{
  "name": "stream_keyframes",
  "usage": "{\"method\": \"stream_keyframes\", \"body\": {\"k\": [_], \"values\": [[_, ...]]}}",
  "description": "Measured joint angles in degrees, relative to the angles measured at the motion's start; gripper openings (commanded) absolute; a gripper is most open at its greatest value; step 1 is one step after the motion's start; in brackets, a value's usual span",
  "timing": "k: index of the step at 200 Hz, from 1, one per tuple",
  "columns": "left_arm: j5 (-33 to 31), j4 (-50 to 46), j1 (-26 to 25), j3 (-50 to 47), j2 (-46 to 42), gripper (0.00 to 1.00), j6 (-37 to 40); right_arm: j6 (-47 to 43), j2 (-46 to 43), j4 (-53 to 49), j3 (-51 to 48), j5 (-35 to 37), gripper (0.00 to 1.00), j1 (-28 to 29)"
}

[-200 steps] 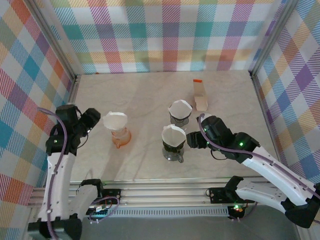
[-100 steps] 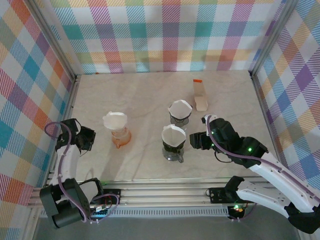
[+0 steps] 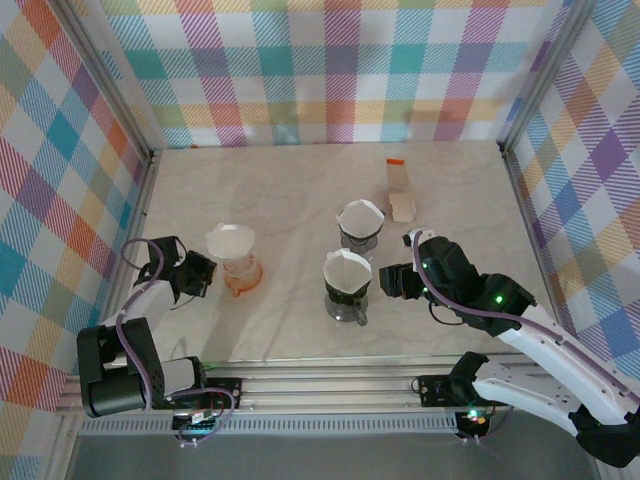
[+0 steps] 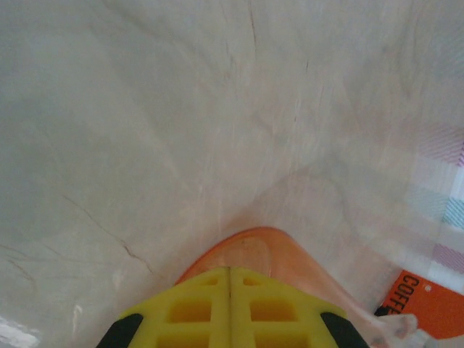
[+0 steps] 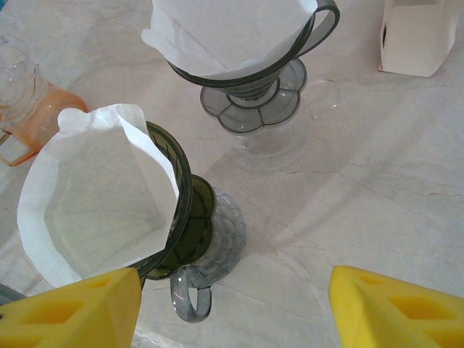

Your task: Place the coffee filter in the dripper

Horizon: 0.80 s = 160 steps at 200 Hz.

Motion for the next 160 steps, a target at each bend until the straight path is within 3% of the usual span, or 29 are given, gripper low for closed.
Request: {"method": "stream_keyframes", "body": {"k": [103,160], "values": [[1.53,6.91,-3.10,-3.23,1.73,0.00,-3.19,0.04,-0.98,-0.02,0.00,0.70,0.69,0.00],[1.62,11.23,-9.57,-3.21,4.74,0.00,-4.70,0.04,-0.74,0.00,0.00,0.72,0.69,0.00]]}}
